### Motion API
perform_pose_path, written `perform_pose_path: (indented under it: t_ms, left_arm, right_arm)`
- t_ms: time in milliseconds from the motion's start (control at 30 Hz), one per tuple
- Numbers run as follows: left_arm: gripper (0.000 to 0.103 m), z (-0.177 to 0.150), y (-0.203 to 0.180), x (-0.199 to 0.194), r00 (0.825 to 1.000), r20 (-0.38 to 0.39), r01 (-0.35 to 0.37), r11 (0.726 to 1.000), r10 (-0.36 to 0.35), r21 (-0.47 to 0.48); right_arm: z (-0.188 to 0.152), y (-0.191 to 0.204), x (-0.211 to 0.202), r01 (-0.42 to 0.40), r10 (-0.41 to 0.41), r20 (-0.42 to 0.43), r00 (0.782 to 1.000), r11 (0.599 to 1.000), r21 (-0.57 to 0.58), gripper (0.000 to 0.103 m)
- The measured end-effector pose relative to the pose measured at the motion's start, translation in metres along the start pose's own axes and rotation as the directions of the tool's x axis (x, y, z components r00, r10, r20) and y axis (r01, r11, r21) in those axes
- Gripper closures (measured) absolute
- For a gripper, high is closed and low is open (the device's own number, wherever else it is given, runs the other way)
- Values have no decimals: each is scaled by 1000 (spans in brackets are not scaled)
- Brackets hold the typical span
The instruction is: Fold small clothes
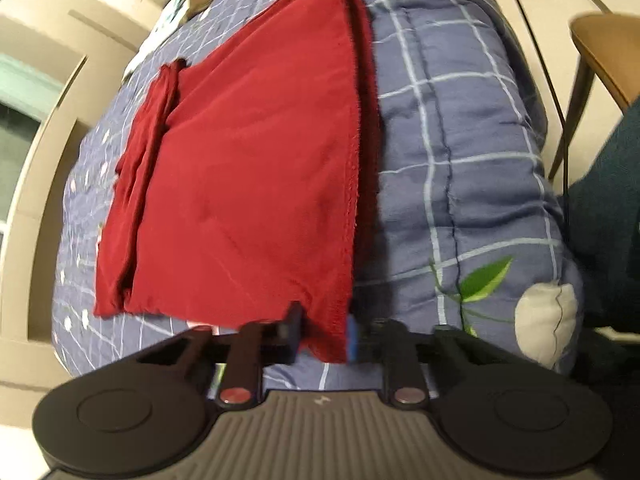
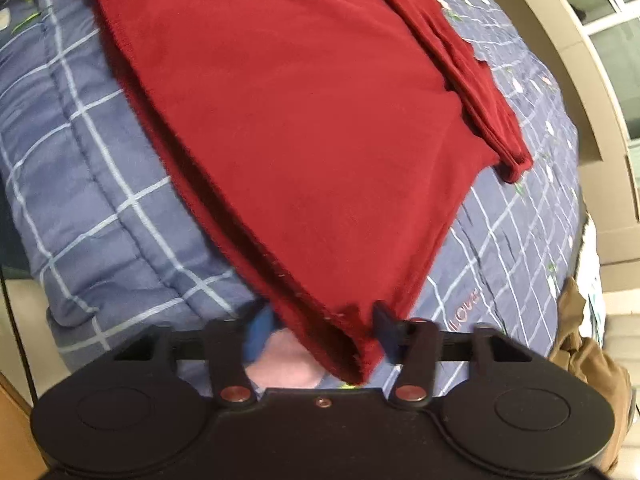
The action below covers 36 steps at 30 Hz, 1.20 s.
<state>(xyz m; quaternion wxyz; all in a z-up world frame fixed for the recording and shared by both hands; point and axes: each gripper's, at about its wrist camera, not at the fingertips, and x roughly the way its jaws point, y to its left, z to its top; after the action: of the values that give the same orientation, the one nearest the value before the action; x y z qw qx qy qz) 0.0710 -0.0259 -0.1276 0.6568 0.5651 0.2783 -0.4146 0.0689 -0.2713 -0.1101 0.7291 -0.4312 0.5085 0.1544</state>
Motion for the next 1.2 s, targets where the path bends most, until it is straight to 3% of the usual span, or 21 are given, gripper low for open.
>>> perform_pose_path:
  t_ms: [67,167,367,500,633,733,900,967,1033,1200]
  left_arm:
    - [93,1,12,-1,1000,-9,25,997,-25,-70]
    - [94,4,36,-3,996,-14,81,982,-85,-172]
    - [95,-2,88,-15,980,13,186,902,-197,-389]
    - [95,-5,129,-22,967,35,231,812,-252,-536]
    - [95,-7,171,-29,969,56,222,745,-241,-629]
    - [95,-10,209,-27,971,70,211,676,-230,-706]
    - [95,-13,277,-20,983,70,156,589,-167,-793]
    - [95,-14,303,-16,986,75,143,541,-147,-828]
    - [95,-16,331,-8,986,87,146,491,-141,-859]
    - [95,-24,383,32,983,84,145,399,-166,-906]
  right_arm:
    - [1,3,-2,-19,19,-2,1000,1000,-18,86]
    - [3,-2,-8,-16,16,1,1000,1000,13,99]
    - [10,-26,-24,-46,44,27,999,996,71,99]
    - [15,-45,-35,-61,56,48,997,992,110,99]
    - [26,-75,-47,-66,55,74,996,987,148,99]
    - [42,-105,-54,-57,41,103,994,986,156,99]
    - [78,-168,-50,-51,25,154,988,985,166,99]
    - [93,-194,-46,-47,20,174,985,987,155,99]
    - [109,-220,-39,-47,18,191,981,988,148,99]
    - [147,-284,-11,-62,35,213,977,990,125,99]
